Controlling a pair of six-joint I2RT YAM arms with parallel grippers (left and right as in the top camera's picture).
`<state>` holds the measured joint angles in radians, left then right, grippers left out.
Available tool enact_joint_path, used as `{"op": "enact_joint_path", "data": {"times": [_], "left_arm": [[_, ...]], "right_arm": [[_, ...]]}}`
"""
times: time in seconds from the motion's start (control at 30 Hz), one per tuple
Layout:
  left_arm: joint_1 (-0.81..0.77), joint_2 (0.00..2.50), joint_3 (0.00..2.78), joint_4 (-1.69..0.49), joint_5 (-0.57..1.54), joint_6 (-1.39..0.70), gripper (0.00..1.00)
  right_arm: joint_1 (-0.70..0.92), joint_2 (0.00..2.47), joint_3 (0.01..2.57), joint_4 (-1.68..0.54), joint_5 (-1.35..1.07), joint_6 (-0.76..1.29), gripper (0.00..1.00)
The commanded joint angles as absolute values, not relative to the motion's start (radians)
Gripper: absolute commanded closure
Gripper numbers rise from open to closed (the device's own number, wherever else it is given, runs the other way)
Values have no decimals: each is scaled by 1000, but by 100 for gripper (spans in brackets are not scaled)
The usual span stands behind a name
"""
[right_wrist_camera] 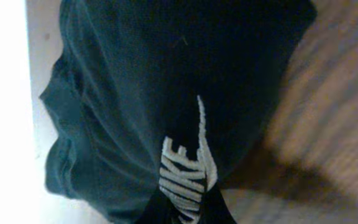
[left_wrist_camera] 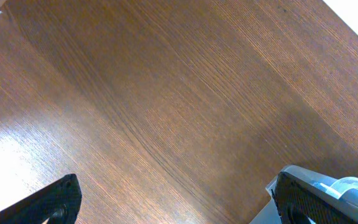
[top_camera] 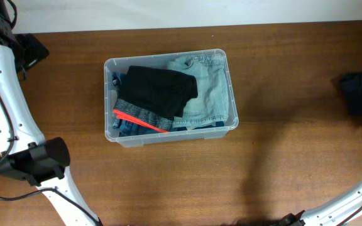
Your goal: Pack container
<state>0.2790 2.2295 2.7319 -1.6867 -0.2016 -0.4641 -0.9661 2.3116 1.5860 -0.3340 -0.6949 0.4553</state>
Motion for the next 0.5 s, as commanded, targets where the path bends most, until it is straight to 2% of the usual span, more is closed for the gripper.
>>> {"op": "enact_joint_path", "data": {"times": [0.0,0.27,0.47], "left_arm": [[278,2214,2726,-1687,-205,-469,1],[278,2214,2726,-1688,-205,-469,1],[278,2214,2726,-1687,-205,-469,1]], "right_arm": [[-943,2340,1597,-351,-884,442,96],[-941,2218,1673,-351,-1233,455,96],[-899,2059,1678,-351,-1315,508,96]]}}
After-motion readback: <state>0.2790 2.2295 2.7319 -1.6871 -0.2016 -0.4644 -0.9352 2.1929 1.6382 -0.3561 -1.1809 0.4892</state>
